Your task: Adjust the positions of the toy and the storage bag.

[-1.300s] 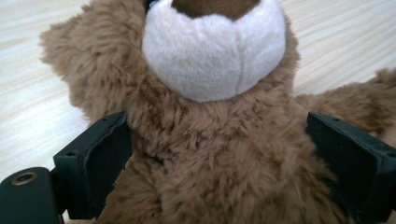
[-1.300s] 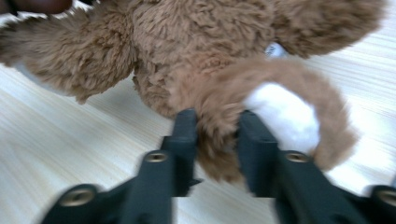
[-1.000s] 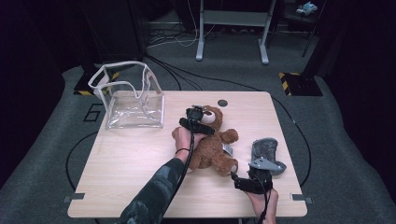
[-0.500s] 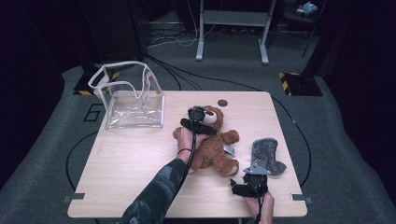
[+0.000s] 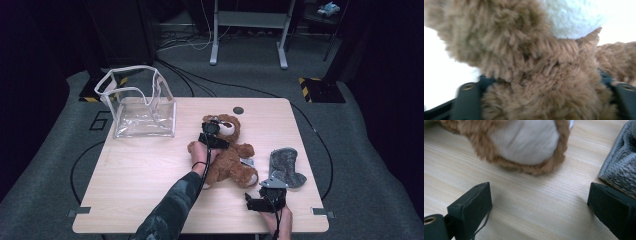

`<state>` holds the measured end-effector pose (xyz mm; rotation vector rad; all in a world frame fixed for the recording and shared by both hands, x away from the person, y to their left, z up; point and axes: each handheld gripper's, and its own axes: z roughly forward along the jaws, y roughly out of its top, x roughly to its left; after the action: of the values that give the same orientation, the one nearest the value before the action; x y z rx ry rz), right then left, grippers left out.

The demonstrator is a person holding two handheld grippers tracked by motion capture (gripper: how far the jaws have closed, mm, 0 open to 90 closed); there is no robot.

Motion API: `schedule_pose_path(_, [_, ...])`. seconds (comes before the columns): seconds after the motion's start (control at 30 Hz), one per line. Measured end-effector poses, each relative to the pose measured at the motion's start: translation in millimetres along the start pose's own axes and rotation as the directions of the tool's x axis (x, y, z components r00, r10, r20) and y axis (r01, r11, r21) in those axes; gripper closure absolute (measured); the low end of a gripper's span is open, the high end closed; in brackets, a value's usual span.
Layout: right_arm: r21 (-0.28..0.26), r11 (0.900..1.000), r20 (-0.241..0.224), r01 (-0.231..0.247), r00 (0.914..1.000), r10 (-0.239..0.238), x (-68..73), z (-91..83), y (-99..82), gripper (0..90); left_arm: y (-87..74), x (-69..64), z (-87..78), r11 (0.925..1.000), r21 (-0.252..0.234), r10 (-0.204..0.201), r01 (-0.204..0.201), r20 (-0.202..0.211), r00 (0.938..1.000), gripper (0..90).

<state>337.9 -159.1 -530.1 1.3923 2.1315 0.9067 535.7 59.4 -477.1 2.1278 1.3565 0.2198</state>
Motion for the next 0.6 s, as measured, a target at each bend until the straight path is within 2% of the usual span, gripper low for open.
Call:
schedule_pose_path(0.03, [-0.001, 1.0, -0.003, 0.002, 1.0, -0.002, -0.3, 0.1, -0.1, 4.9, -0.2, -0.6, -0.2, 1.0, -0.008, -0.002, 0.002, -0.001, 1.0, 38.4])
schedule_pose_path(0.1, [-0.002, 1.0, -0.003, 0.007, 1.0, -0.007, -0.8, -0.1, -0.2, 4.9, 0.1, -0.6, -2.3, 0.9996, -0.011, 0.025, -0.025, -0.002, 0.9997, 43.0])
schedule_pose_path(0.13, [-0.004, 1.0, -0.006, -0.005, 1.0, 0.005, 0.0, 0.0, -0.5, 5.0, -0.1, -0.7, -3.7, 0.9993, -0.018, 0.034, -0.034, -0.001, 0.9994, 44.8])
schedule_pose_path(0.2, [-0.012, 0.9997, -0.007, 0.021, 0.9997, -0.021, -1.7, 0.1, -0.3, 4.9, -2.0, -0.9, -6.1, 0.9983, -0.047, 0.036, -0.035, 0.0, 0.9994, 47.8])
schedule_pose_path(0.23, [-0.011, 0.9997, -0.008, 0.022, 0.9997, -0.022, -1.9, 0.1, -0.4, 5.0, -2.8, -0.6, -7.0, 0.9978, -0.058, 0.033, -0.032, 0.006, 0.9994, 48.7])
schedule_pose_path(0.27, [-0.005, 0.9999, -0.011, -0.01, 0.9999, 0.01, -0.1, -0.2, -0.8, 4.9, -3.2, 0.4, -9.1, 0.9975, -0.062, 0.034, -0.033, 0.015, 0.9993, 49.4])
schedule_pose_path(0.4, [-0.001, 0.9999, -0.011, -0.013, 0.9999, 0.013, 0.4, -0.6, -0.8, 4.7, -3.9, 0.0, -17.2, 0.9945, -0.095, 0.047, -0.042, 0.045, 0.9979, 50.9])
schedule_pose_path(0.5, [-0.007, 0.9999, -0.014, -0.009, 0.9999, 0.009, -0.1, -0.1, -0.7, 4.7, -3.3, -1.2, -21.4, 0.992, -0.108, 0.071, -0.065, 0.051, 0.9962, 51.3])
schedule_pose_path(0.57, [-0.006, 0.9999, -0.012, -0.01, 0.9999, 0.01, 0.0, -0.2, -0.7, 4.7, -2.4, -3.0, -29.2, 0.9874, -0.133, 0.094, -0.086, 0.06, 0.9938, 51.5])
schedule_pose_path(0.6, [-0.006, 0.9999, -0.012, -0.01, 0.9999, 0.01, 0.0, -0.2, -0.7, 4.7, -2.8, -4.4, -32.5, 0.9838, -0.162, 0.088, -0.076, 0.066, 0.994, 51.5])
